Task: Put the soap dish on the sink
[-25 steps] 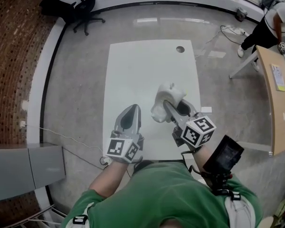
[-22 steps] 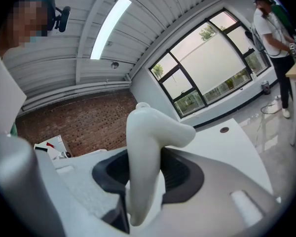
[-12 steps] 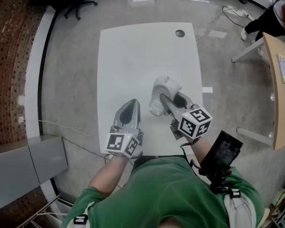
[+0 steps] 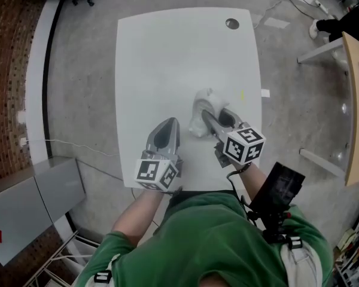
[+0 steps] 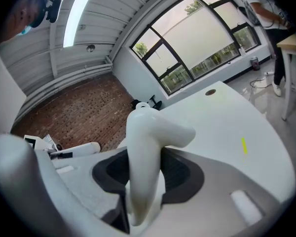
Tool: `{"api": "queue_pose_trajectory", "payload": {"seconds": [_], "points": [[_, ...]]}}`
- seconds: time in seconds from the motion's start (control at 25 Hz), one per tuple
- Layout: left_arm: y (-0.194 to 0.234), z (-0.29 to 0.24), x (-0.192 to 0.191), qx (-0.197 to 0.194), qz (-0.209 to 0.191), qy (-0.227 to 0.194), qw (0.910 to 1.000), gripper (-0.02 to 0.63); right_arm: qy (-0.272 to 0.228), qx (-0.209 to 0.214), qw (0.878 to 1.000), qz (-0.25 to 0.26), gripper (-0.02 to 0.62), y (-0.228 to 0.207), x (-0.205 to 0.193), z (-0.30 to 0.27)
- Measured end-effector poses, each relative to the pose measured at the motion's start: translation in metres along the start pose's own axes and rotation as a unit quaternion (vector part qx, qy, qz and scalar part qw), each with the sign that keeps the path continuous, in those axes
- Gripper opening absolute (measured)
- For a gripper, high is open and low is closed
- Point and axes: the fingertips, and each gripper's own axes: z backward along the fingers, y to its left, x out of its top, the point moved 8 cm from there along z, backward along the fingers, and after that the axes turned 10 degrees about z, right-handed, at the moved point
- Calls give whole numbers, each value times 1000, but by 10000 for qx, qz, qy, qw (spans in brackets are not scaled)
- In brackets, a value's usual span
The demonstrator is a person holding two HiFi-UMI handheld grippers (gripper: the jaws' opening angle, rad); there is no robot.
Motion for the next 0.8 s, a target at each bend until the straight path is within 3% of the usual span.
{"api": "queue_pose_trajectory", "payload": {"seconds": [0.48, 0.8], "points": [[16, -22, -30, 158, 264, 473, 9984, 6, 603, -44, 9969, -505, 150, -36, -34, -35], [21, -28, -32, 173, 284, 549, 9979, 6, 694, 35, 9925, -1002, 150, -51, -43, -43]]}}
